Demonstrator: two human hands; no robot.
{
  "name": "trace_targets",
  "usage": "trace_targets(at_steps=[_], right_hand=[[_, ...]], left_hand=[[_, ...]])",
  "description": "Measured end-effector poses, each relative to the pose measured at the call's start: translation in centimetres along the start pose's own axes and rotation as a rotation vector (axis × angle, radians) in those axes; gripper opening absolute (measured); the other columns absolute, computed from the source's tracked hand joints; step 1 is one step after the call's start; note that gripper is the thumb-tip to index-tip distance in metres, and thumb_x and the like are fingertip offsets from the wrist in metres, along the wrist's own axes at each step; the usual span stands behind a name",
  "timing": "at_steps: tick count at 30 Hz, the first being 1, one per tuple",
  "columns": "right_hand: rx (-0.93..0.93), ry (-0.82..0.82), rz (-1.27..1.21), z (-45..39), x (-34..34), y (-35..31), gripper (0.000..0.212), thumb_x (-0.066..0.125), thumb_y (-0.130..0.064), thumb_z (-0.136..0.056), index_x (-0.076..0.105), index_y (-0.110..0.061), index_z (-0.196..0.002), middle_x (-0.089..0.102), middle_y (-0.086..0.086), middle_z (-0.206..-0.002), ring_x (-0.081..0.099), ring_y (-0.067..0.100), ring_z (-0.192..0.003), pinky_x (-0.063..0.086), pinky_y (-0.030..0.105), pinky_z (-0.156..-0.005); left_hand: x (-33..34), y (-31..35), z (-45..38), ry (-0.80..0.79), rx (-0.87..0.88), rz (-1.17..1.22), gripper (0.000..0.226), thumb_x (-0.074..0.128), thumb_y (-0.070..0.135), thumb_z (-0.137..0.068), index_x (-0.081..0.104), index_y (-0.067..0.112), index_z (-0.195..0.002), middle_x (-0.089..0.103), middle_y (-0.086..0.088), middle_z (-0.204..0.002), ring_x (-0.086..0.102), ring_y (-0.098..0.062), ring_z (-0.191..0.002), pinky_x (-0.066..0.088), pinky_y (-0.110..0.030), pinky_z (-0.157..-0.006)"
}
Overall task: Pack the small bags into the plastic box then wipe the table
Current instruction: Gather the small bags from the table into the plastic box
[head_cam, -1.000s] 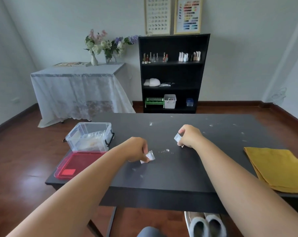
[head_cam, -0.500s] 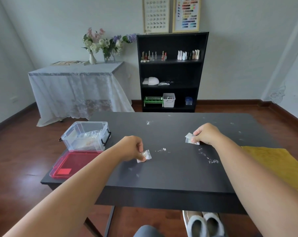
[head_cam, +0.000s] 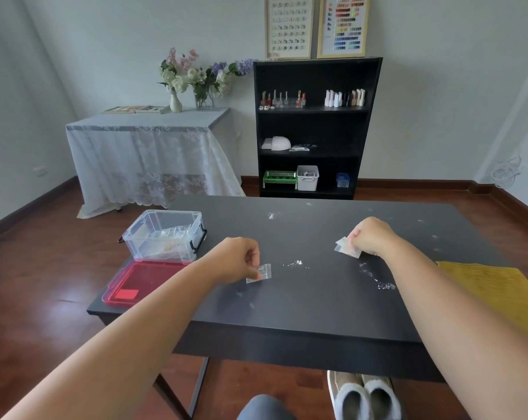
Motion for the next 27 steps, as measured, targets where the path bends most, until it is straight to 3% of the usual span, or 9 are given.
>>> trace_targets(at_steps=[4, 7, 10, 14, 17, 21, 23, 25, 27], right_hand=[[-0.009, -0.055, 0.11, 0.9, 0.2, -0.8, 0.023, 0.067, -0.031, -0.082, 0.058, -0.013, -0.073, 0.052, 0.005, -0.074, 0.048, 0.026, -0.083, 0.034, 0.027, -0.061], [0.012, -0.083, 0.176, 1.5, 0.6, -1.3, 0.033, 0.074, -0.027, -0.075, 0.048, -0.015, -0.058, 0.047, 0.001, -0.061, 0.045, 0.023, -0.077, 0.029, 0.027, -0.053], [0.039, -0.077, 0.189, 1.3, 0.7, -1.9, 0.012, 0.073, -0.022, -0.077, 0.065, -0.014, -0.079, 0.057, 0.004, -0.075, 0.046, 0.021, -0.08, 0.037, 0.023, -0.064], [0.024, -0.083, 0.286, 1.5, 0.6, -2.7, 0.018, 0.072, -0.025, -0.079, 0.068, -0.01, -0.087, 0.057, 0.007, -0.086, 0.051, 0.026, -0.092, 0.041, 0.024, -0.073], [-0.012, -0.069, 0.266, 2.0, 0.2, -4.4, 0.013, 0.067, -0.022, -0.082, 0.073, -0.014, -0.088, 0.06, 0.004, -0.084, 0.055, 0.021, -0.076, 0.042, 0.023, -0.068], [-0.253, 0.107, 0.005, 2.7, -0.3, -8.5, 0.018, 0.063, -0.014, -0.08, 0.066, -0.011, -0.063, 0.064, -0.001, -0.068, 0.051, 0.016, -0.054, 0.036, 0.018, -0.048], [-0.4, 0.139, -0.112, 3.2, 0.0, -11.1, 0.014, 0.064, -0.011, -0.081, 0.071, -0.009, -0.069, 0.068, -0.007, -0.076, 0.062, 0.017, -0.066, 0.045, 0.023, -0.052], [-0.527, 0.119, -0.198, 3.8, 0.8, -14.1, 0.014, 0.065, -0.012, -0.084, 0.075, -0.021, -0.078, 0.071, -0.009, -0.084, 0.067, 0.016, -0.076, 0.055, 0.03, -0.064], [-0.637, 0.079, -0.28, 4.3, 2.2, -17.2, 0.017, 0.066, -0.019, -0.086, 0.074, -0.032, -0.08, 0.072, -0.012, -0.082, 0.064, 0.003, -0.066, 0.053, 0.022, -0.056]], left_hand=[[-0.1, -0.3, 0.4, 0.004, 0.0, -0.006, 0.02, 0.08, 0.024, -0.069, 0.06, 0.022, -0.071, 0.062, 0.011, -0.069, 0.053, -0.001, -0.057, 0.043, -0.016, -0.055], [-0.2, -0.4, 0.6, 0.015, 0.008, 0.005, 0.02, 0.08, 0.025, -0.069, 0.06, 0.023, -0.071, 0.064, 0.009, -0.071, 0.054, -0.002, -0.058, 0.044, -0.017, -0.057], [-0.7, -0.4, 0.8, 0.053, 0.019, 0.037, 0.02, 0.081, 0.027, -0.069, 0.061, 0.023, -0.07, 0.066, 0.009, -0.071, 0.055, 0.0, -0.057, 0.043, -0.015, -0.056], [-2.1, -0.7, 1.3, 0.141, 0.037, 0.09, 0.016, 0.08, 0.025, -0.07, 0.065, 0.025, -0.068, 0.067, 0.009, -0.068, 0.056, 0.004, -0.056, 0.04, -0.009, -0.052], [-4.2, -1.2, 1.9, 0.243, 0.043, 0.121, 0.012, 0.078, 0.021, -0.073, 0.067, 0.027, -0.07, 0.067, 0.01, -0.068, 0.056, 0.005, -0.057, 0.04, -0.012, -0.056], [-8.4, -2.9, 3.0, 0.431, 0.015, 0.156, 0.013, 0.077, 0.016, -0.073, 0.07, 0.028, -0.071, 0.067, 0.015, -0.065, 0.058, 0.009, -0.06, 0.04, -0.003, -0.056], [-10.5, -4.5, 3.9, 0.529, -0.021, 0.153, 0.015, 0.077, 0.016, -0.073, 0.071, 0.029, -0.072, 0.067, 0.018, -0.064, 0.058, 0.012, -0.06, 0.038, 0.0, -0.057], [-12.3, -6.3, 4.7, 0.614, -0.063, 0.134, 0.015, 0.076, 0.017, -0.073, 0.071, 0.03, -0.072, 0.067, 0.018, -0.066, 0.059, 0.011, -0.062, 0.038, 0.0, -0.058], [-13.3, -8.3, 5.4, 0.682, -0.106, 0.13, 0.013, 0.075, 0.016, -0.075, 0.071, 0.029, -0.075, 0.068, 0.016, -0.068, 0.06, 0.007, -0.063, 0.041, -0.006, -0.064]])
Point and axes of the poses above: each hand's wrist, its own z-axis away from the middle knuckle, its own x-axis out of the palm, y = z × x, the point moved 5 cm from there along -z, towards the middle knuckle
